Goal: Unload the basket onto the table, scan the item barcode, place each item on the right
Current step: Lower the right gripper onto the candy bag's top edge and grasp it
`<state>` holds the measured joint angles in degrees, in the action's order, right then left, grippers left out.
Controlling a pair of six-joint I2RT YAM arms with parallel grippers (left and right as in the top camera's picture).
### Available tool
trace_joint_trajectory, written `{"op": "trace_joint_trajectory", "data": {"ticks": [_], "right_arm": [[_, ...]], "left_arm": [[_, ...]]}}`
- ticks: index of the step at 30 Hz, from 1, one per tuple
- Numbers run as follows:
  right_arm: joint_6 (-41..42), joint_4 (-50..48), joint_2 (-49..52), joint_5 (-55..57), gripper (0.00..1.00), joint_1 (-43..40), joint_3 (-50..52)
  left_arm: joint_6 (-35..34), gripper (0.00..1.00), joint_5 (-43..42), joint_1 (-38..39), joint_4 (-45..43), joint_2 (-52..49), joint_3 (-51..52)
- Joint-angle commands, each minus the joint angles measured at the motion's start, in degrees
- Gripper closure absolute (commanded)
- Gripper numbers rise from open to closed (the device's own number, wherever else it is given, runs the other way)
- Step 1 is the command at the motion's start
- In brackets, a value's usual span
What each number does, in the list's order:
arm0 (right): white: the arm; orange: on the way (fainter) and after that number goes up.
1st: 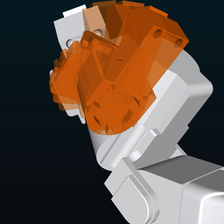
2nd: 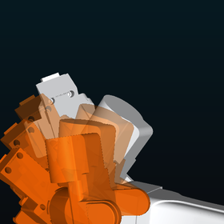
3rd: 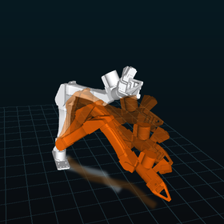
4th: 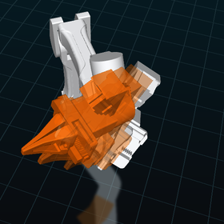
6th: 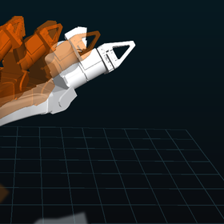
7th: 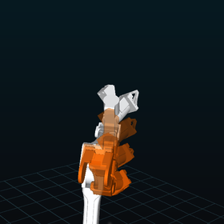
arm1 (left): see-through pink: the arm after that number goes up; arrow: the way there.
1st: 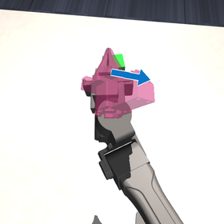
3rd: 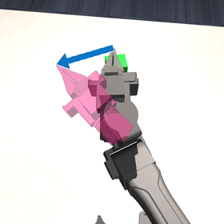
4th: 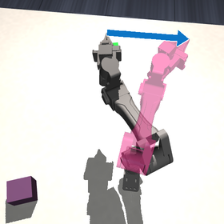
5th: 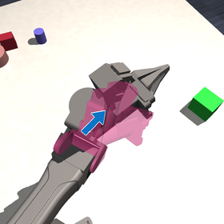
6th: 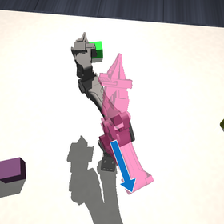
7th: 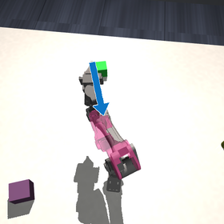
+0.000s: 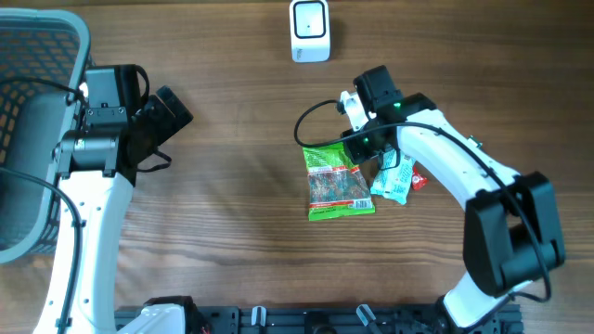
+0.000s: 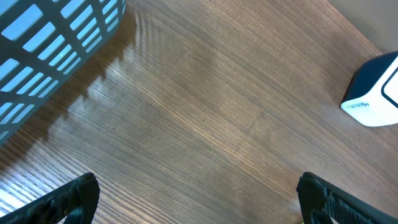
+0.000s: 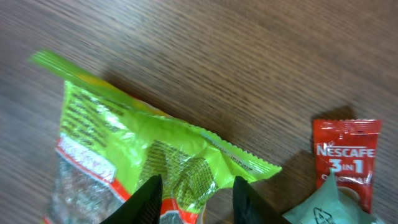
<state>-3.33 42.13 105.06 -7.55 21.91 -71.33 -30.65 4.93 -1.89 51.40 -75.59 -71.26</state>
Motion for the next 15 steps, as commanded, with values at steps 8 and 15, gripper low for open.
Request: {"op": "trace_joint_trajectory", "data": {"ticks": [8, 15], "right_arm": [[-0.76, 2.14, 5.44, -7.52, 0.43, -0.28, -1.25], [-1.2, 7.5, 0.81, -7.48, 0.18, -0.28, -6.05]], "left_arm": [[0.44, 0.0, 1.07, -0.26, -0.11, -0.33, -0.52], [0.44, 0.0, 1.07, -0.26, -0.11, -0.33, -0.52]]}}
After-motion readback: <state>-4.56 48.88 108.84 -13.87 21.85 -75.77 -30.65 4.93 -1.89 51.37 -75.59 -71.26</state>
